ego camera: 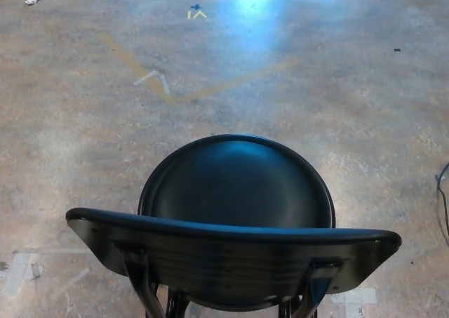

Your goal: Use the right hand to rotate the back of the chair to its left.

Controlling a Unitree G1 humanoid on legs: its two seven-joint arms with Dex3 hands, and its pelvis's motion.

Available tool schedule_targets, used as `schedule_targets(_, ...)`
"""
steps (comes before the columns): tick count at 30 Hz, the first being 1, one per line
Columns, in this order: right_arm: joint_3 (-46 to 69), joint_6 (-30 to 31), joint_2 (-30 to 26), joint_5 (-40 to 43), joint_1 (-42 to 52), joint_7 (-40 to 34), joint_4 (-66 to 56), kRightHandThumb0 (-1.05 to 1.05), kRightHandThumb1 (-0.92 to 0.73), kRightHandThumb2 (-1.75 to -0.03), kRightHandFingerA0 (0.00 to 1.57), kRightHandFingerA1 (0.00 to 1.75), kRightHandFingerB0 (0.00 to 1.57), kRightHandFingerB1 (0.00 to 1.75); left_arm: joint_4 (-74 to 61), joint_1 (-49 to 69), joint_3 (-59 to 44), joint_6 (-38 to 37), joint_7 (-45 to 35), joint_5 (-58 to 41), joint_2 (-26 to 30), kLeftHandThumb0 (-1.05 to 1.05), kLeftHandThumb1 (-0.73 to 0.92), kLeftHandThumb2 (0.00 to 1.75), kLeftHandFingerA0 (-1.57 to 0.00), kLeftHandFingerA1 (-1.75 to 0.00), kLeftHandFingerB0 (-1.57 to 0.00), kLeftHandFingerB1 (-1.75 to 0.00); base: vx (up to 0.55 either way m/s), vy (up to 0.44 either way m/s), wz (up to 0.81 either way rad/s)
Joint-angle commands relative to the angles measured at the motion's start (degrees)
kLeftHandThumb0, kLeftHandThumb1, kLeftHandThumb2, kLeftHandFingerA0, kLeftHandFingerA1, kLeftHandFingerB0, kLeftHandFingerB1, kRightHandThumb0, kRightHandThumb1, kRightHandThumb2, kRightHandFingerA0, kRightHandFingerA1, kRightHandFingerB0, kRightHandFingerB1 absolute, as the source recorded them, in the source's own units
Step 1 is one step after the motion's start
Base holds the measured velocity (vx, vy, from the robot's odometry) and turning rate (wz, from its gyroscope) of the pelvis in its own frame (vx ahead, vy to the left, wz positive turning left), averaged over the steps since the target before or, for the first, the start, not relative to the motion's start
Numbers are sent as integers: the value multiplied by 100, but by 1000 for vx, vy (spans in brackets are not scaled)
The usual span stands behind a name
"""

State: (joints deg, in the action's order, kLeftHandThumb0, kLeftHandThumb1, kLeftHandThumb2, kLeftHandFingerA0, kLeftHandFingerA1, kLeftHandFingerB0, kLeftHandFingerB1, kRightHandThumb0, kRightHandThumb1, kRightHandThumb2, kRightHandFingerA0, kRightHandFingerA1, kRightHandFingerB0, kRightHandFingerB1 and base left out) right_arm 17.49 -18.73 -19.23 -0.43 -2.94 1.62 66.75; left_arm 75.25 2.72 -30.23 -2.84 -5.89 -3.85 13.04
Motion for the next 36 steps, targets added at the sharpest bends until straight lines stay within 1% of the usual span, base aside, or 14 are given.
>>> schedule_targets(1,174,-792,-46,230,-27,22,261,-72,-79,-64,4,23,7,23,150,-5,-203,-212,-303,-359,92,-78,87,67,-44,-39,-37,-33,0,0,0)
schedule_targets(2,186,-821,-48,228,-26,35,290,-72,-79,-64,4,23,7,23,156,3,-201,-224,-310,-351,95,-78,87,67,-44,-39,-37,-33,0,0,0)
schedule_targets(3,191,-846,-55,224,-48,51,328,-75,-68,-72,4,19,8,21,162,-3,-212,-229,-316,-365,90,-79,86,66,-44,-39,-37,-33,0,0,0)
schedule_targets(6,187,-895,-62,232,-66,56,383,-75,-68,-72,4,19,8,21,173,-5,-211,-238,-323,-375,92,-79,86,66,-44,-39,-37,-33,0,0,0)
schedule_targets(7,185,-908,-84,251,-106,148,385,-79,-62,-98,0,17,2,19,179,-14,-193,-245,-290,-355,87,-79,87,67,-46,-39,-38,-34,0,0,0)
schedule_targets(10,219,-922,-127,333,-170,343,369,-88,-63,-97,0,6,0,6,182,-17,-172,-243,-296,-357,85,-78,88,67,-45,-39,-37,-33,0,0,0)
schedule_targets(14,257,-1019,-158,370,-225,395,319,-91,-62,-93,0,2,0,0,188,-12,-153,-256,-305,-377,77,-79,87,67,-45,-39,-36,-33,0,0,0)
schedule_targets(17,207,-1341,-256,295,-272,302,60,-92,-63,-93,0,3,0,0,194,-2,-127,-271,-335,-385,67,-79,87,67,-45,-38,-35,-33,0,0,0)
schedule_targets(19,243,-1487,-265,377,-303,461,-8,-79,-57,-85,0,1,0,0,191,-10,-135,-273,-311,-412,62,-78,87,67,-46,-39,-36,-33,0,0,0)
schedule_targets(20,171,-1841,-353,281,-340,430,-206,-85,-58,-87,0,0,0,1,192,-23,-170,-265,-304,-461,54,-78,86,66,-46,-39,-37,-34,0,0,0)
schedule_targets(25,-58,-2244,-587,72,-310,570,-816,-94,-58,-91,0,1,0,0,197,-28,-114,-267,-253,-432,55,-77,86,67,-47,-39,-38,-34,0,0,0)
schedule_targets(33,-512,-2144,-761,-218,37,611,-2130,-97,-55,-91,0,0,0,0,199,-22,-50,-274,-324,-463,69,-77,87,67,-44,-38,-36,-33,0,0,0)
schedule_targets(34,-604,-2058,-785,-329,117,563,-2377,-94,-73,-65,0,0,0,0,199,-21,-58,-273,-312,-478,66,-77,86,67,-46,-39,-38,-34,0,0,0)
schedule_targets(36,-749,-1894,-827,-495,256,480,-2791,-94,-73,-65,0,0,0,0,198,-20,-68,-271,-294,-501,61,-77,86,67,-46,-39,-38,-34,0,0,0)
